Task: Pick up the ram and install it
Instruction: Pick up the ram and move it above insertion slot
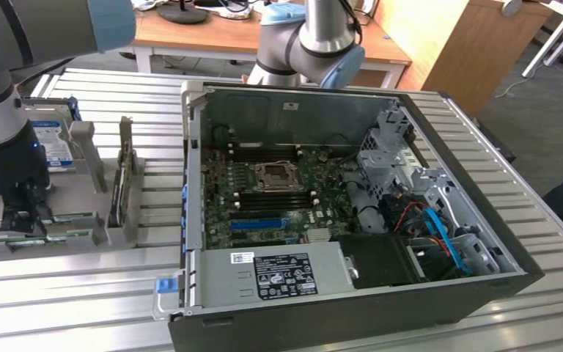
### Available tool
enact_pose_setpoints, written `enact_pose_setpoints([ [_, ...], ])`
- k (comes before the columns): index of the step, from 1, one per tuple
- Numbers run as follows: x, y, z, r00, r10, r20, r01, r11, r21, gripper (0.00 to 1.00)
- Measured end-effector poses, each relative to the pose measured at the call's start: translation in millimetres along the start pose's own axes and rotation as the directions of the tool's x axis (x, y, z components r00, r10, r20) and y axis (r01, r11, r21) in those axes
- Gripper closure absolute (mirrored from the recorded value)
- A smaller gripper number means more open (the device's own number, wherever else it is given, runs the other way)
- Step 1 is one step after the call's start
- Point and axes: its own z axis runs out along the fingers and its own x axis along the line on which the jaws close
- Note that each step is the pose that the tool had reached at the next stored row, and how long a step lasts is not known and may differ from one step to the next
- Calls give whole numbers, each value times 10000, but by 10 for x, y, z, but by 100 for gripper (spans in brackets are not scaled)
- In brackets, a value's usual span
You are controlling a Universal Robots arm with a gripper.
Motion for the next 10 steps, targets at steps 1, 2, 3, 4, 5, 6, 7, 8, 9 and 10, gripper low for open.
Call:
enact_pose_setpoints([
  [1,1,-15,0,10000,-1,1,1,10000,1,64],
  [2,2,-28,-1,10000,-1,1,1,10000,1,64],
  [3,3,-41,-1,10000,0,1,0,10000,1,64],
  [4,4,-53,-2,10000,-1,0,1,10000,0,64],
  [5,5,-64,-2,10000,-1,0,1,10000,1,64],
  [6,5,-71,-2,10000,-2,1,2,10000,2,64],
  [7,5,-72,-2,10000,-1,1,1,10000,2,64],
  [8,5,-72,-2,10000,0,1,0,10000,1,64],
  [9,5,-72,-2,10000,-1,1,1,10000,1,64],
  [10,5,-72,-3,10000,0,1,0,10000,1,64],
])
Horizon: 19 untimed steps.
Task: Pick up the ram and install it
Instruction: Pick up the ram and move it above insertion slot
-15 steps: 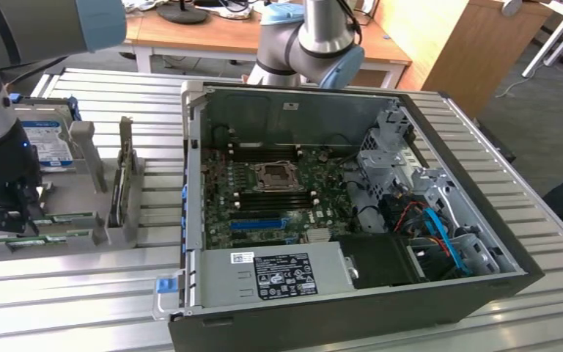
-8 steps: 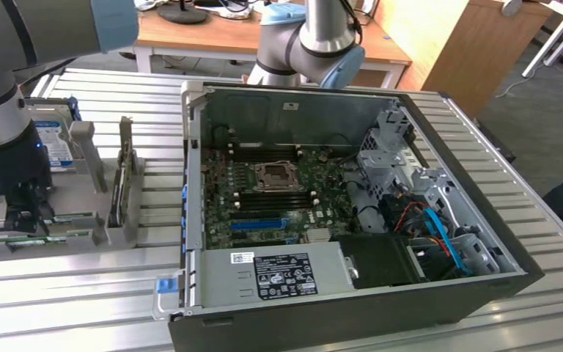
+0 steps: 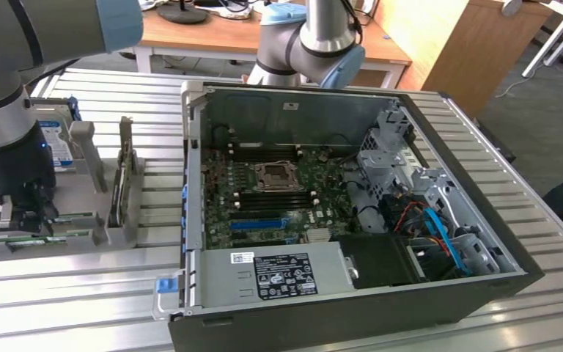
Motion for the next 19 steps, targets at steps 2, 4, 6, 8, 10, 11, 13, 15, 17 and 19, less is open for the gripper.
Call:
enact_pose_setpoints([
  [2,0,-1,4,10000,-1,0,1,10000,-1,64],
  [4,1,-2,18,10000,-2,0,2,10000,0,64],
  [6,1,-2,40,10000,-2,0,2,10000,0,64],
  [8,2,-4,65,10000,-2,0,2,10000,0,64],
  [10,2,-5,92,10000,-2,0,2,10000,0,64],
  [11,3,-5,106,10000,-2,0,2,10000,1,64],
  [13,3,-6,129,10000,-1,0,1,10000,0,64],
  [15,4,-7,149,10000,-2,-1,2,10000,-1,64],
  [17,4,-8,166,10000,-1,0,1,10000,-1,64],
  [19,5,-9,180,10000,-2,0,2,10000,0,64],
])
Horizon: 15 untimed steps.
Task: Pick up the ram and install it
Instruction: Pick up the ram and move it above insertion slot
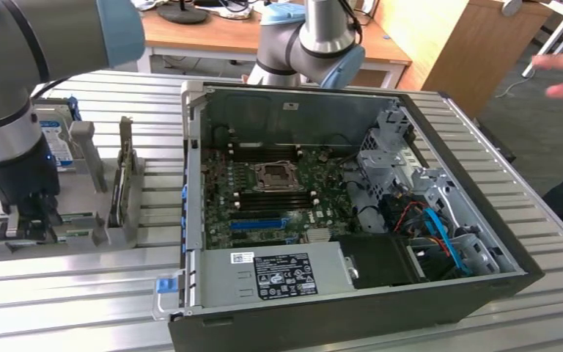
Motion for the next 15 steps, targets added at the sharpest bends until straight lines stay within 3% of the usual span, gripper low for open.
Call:
enact_pose_setpoints([
  [15,3,-5,112,10000,0,0,0,10000,0,64],
])
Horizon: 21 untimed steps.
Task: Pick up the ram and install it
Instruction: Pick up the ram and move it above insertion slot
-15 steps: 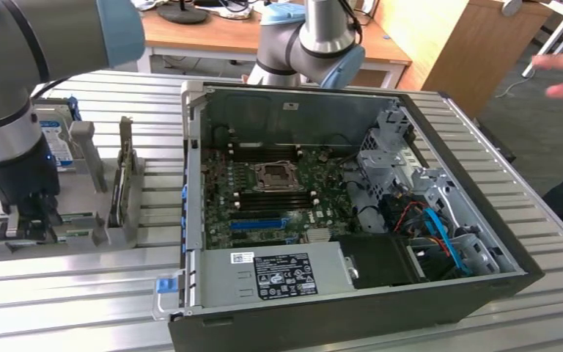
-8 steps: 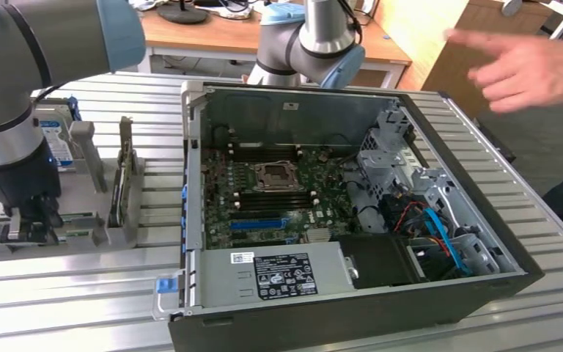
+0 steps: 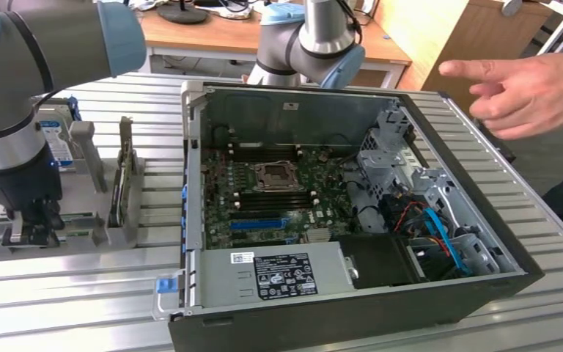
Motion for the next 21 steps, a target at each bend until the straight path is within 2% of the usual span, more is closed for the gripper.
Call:
enact_pose_setpoints([
  [21,-33,-2,23,10000,0,0,0,10000,0,64],
])
